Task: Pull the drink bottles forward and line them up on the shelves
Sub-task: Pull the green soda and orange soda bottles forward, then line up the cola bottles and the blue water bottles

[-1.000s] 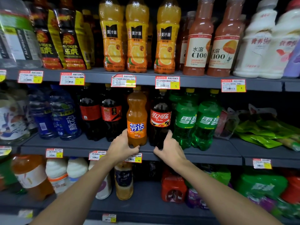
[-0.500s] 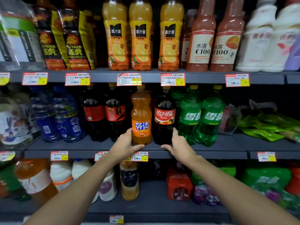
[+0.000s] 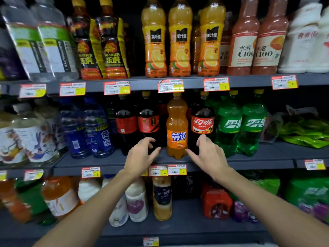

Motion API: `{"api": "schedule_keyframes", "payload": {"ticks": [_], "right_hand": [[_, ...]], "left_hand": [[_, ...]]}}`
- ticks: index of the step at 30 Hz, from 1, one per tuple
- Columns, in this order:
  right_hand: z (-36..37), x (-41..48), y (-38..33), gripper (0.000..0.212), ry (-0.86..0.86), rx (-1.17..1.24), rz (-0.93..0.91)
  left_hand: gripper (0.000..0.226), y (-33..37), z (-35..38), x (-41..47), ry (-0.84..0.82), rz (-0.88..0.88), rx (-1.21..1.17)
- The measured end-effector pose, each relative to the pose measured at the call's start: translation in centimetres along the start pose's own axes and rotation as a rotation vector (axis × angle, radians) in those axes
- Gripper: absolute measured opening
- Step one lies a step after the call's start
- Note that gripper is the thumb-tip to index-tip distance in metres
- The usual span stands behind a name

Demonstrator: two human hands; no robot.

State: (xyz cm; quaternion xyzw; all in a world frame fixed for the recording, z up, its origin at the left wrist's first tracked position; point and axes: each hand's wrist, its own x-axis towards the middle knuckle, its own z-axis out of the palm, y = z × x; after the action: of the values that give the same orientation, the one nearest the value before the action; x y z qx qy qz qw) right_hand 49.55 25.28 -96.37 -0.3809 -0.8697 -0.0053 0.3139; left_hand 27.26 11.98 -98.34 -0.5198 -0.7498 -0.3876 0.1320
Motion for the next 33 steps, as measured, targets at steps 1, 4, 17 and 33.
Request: {"api": "schedule_keyframes", "payload": {"ticks": [1, 4, 17, 33], "right_hand": [[0.2, 0.2, -1.1, 0.041, 0.006, 0.031, -0.035], [1.5, 0.8, -5.2, 0.032, -0.005, 0.085, -0.114], [9.2, 2.3, -16.3, 0.099, -0.06, 0.237, 0.294], [9.2, 0.7, -17.3, 0.091, -0.092, 0.17, 0.291]], "left_hand": [[0.036, -0.8, -0.6, 0.0, 0.044, 0.027, 0.019], [0.028, -3.1, -2.0, -0.2, 0.144, 0.073, 0.094], [0.096, -6.8, -1.8, 0.0, 0.141, -0.41, 0.024], [0.068, -6.7, -2.7, 0.1, 0.057, -0.421, 0.083]]}}
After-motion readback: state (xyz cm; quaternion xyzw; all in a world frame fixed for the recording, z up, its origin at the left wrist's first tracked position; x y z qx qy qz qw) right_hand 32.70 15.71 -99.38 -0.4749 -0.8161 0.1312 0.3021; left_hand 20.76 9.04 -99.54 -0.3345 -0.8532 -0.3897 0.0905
